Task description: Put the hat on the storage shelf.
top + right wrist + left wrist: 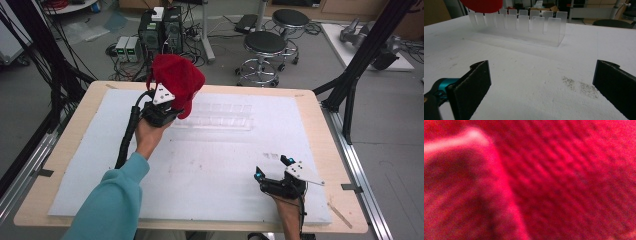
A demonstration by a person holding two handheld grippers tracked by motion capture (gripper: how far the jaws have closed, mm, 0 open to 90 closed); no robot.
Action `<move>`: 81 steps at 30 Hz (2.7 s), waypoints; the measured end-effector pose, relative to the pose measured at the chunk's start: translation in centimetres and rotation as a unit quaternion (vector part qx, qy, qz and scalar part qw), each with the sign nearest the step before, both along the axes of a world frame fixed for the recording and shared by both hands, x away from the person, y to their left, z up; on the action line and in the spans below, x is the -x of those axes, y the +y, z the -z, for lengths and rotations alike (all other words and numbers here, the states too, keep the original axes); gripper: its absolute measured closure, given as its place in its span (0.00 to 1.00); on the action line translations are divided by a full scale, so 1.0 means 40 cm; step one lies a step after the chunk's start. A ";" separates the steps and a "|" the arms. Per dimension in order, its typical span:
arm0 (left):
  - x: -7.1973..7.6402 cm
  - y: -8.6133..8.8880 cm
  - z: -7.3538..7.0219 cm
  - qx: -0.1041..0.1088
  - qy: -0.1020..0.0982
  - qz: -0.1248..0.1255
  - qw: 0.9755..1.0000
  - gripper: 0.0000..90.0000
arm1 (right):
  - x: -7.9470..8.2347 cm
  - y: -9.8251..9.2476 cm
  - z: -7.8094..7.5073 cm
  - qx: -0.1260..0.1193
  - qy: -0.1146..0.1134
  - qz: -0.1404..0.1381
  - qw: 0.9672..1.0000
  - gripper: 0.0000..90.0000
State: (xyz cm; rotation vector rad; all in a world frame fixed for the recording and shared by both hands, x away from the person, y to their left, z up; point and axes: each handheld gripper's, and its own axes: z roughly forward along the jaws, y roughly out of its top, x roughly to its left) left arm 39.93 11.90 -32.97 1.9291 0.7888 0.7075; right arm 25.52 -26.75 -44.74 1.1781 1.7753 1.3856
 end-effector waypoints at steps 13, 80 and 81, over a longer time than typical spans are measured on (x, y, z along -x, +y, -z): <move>-0.012 -0.020 0.058 0.004 0.028 -0.017 0.999 0.95 | -0.001 -0.002 0.001 -0.001 -0.005 0.004 1.000 0.01; 0.270 0.346 0.212 0.132 -0.037 0.102 0.985 0.11 | 0.019 -0.002 0.006 -0.001 -0.048 0.015 0.999 0.01; 0.275 0.357 0.219 0.134 -0.034 0.105 0.985 0.11 | 0.019 -0.002 0.006 -0.001 -0.047 0.016 0.999 0.01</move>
